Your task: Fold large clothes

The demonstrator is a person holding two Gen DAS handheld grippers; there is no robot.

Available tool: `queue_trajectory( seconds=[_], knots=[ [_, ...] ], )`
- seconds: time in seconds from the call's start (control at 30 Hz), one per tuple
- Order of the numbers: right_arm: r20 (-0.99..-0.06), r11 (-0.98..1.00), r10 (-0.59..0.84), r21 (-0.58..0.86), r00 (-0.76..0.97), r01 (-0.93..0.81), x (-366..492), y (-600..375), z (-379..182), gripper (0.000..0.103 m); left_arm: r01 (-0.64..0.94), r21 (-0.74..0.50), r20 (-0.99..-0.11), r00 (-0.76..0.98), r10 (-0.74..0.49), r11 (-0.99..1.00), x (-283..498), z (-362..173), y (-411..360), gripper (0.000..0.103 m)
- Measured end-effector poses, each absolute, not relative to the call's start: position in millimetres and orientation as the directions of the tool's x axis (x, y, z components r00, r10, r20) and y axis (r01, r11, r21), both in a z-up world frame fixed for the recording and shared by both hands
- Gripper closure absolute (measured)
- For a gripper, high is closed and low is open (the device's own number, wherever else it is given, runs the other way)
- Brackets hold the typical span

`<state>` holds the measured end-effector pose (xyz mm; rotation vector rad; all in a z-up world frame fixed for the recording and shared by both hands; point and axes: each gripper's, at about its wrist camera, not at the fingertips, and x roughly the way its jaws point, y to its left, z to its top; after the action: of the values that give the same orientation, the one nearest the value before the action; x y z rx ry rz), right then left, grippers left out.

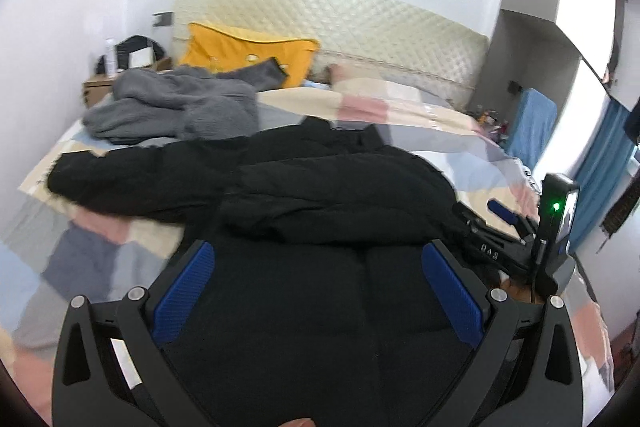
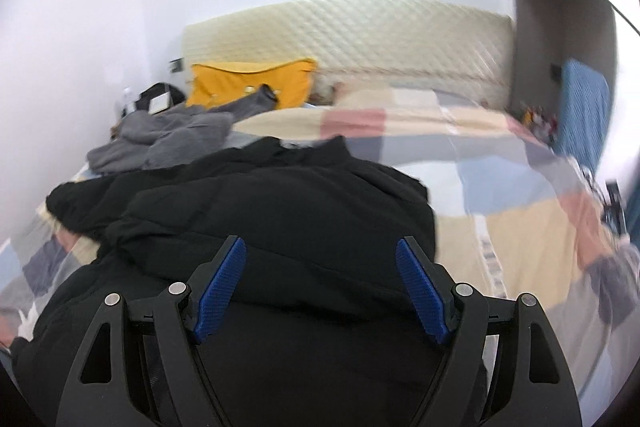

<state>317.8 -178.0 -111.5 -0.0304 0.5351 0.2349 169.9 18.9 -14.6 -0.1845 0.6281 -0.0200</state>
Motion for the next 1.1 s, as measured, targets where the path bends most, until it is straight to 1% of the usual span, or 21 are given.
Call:
queue_trajectory(
  seconds=[0.03,0.13,0.23,0.37,0.47,0.53,0.6,0.7,0.83,0.97,1.1],
  knots=[
    [-0.516,0.976,0.201,0.029,0.833,-0.217,321,-183,-115,0.026,-0.031,-0.171,-0.575,0.815,-0.075,0.985,177,-17,14,0.000],
    [-0.557,0.981,0.179,0.035,0.811,-0.192,333,-200,-127,0.026,-0.011,-0.137,-0.589,0.805,-0.073,0.990,209,-29,-1,0.000],
    [-0.600,0.986,0.122,-0.016,0.791,-0.163,348,-216,-145,0.026,-0.008,-0.110,-0.621,0.781,-0.062,0.994,236,-51,-6,0.000],
    [-0.672,0.994,0.071,-0.016,0.737,-0.111,363,-238,-178,0.026,-0.028,-0.103,-0.633,0.773,-0.044,0.994,242,-75,1,0.000],
    [-0.708,0.996,0.088,0.041,0.701,-0.084,370,-249,-192,0.026,-0.044,-0.096,-0.649,0.760,-0.029,0.994,245,-91,9,0.000],
    [-0.736,0.993,0.109,0.054,0.668,-0.102,378,-250,-195,0.026,-0.053,-0.091,-0.666,0.746,-0.021,0.994,247,-101,12,0.000],
    [-0.747,0.988,0.125,0.032,0.653,-0.152,384,-248,-196,0.026,-0.059,-0.075,-0.682,0.731,-0.008,0.995,247,-109,14,0.000],
    [-0.761,0.989,0.095,0.000,0.642,-0.146,384,-247,-204,0.026,-0.055,-0.032,-0.687,0.727,0.018,0.998,247,-114,10,0.000],
    [-0.756,0.994,0.087,0.018,0.649,-0.112,388,-249,-209,0.026,-0.044,-0.037,-0.690,0.724,0.006,0.998,245,-115,8,0.000],
    [-0.707,0.994,0.104,0.081,0.699,-0.067,392,-248,-197,0.026,-0.045,-0.032,-0.689,0.725,0.011,0.998,245,-119,10,0.000],
    [-0.644,0.994,0.093,0.100,0.759,-0.037,390,-249,-181,0.026,-0.052,-0.051,-0.709,0.705,0.000,0.997,249,-125,12,0.000]
  ],
)
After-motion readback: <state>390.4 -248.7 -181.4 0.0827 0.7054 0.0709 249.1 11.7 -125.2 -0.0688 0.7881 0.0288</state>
